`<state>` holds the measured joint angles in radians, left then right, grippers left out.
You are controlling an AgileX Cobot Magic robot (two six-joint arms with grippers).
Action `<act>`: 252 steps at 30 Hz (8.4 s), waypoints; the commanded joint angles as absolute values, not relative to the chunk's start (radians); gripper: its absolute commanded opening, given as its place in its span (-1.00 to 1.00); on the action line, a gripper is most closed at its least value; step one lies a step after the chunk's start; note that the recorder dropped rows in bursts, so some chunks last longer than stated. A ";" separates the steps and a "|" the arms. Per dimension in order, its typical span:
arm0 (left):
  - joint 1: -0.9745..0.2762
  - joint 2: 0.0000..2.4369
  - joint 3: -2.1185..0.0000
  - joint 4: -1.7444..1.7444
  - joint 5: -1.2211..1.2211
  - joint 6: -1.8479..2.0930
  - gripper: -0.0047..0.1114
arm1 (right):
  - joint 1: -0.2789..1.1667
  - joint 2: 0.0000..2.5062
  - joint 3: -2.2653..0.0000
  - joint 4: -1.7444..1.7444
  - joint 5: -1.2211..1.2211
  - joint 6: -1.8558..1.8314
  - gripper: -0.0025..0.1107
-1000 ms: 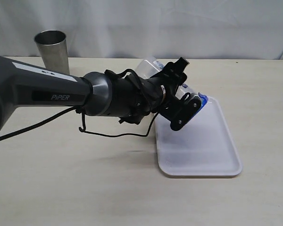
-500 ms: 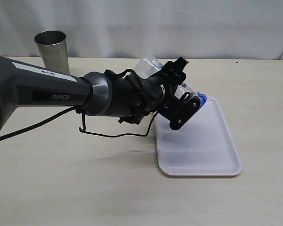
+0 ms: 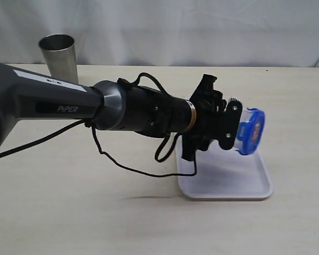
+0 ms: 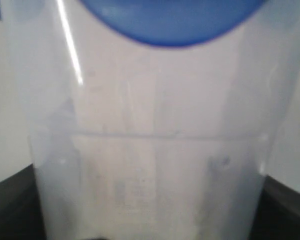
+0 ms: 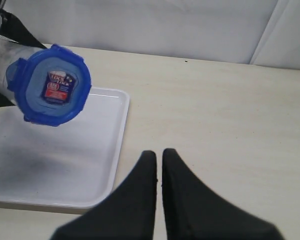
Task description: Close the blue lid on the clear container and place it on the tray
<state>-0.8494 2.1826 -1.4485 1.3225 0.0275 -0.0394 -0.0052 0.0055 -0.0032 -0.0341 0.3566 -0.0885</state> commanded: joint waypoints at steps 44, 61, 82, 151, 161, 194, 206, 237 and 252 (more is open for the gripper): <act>-0.763 2.519 -1.459 0.627 -1.089 -0.441 -0.92 | -0.010 0.000 0.000 -0.033 0.347 -0.088 -0.87; -0.763 2.519 -1.459 0.600 -1.076 -0.393 0.46 | -0.010 0.000 0.000 -0.033 0.347 -0.088 -0.87; -0.682 2.519 -1.457 0.818 -1.028 -0.417 0.78 | -0.010 0.000 0.000 -0.033 0.347 -0.088 -0.87; -0.362 1.624 -0.992 1.744 0.316 -1.557 -0.92 | -0.010 0.000 0.000 -0.033 0.345 -0.088 -0.87; -0.362 1.490 -0.781 1.744 0.372 -1.342 -0.92 | -0.010 0.000 0.000 -0.033 0.345 -0.088 -0.87; -0.362 0.600 -0.718 -0.103 0.549 0.366 -0.92 | -0.010 0.000 0.000 -0.033 0.345 -0.088 -0.87; -0.362 0.184 -0.718 -0.142 0.554 0.349 -0.92 | -0.010 0.000 0.000 -0.033 0.345 -0.088 -0.87; -0.273 0.021 -0.718 -0.141 0.558 0.349 -0.92 | -0.010 0.000 0.000 -0.033 0.345 -0.088 -0.87; -0.058 0.000 -0.251 -0.020 0.106 0.067 -0.92 | -0.010 0.000 0.000 -0.033 0.345 -0.088 -0.87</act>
<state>-0.0592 0.0047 -0.3342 -0.0653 0.1814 0.1096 -0.0052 0.0055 -0.0032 -0.0341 0.3566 -0.0885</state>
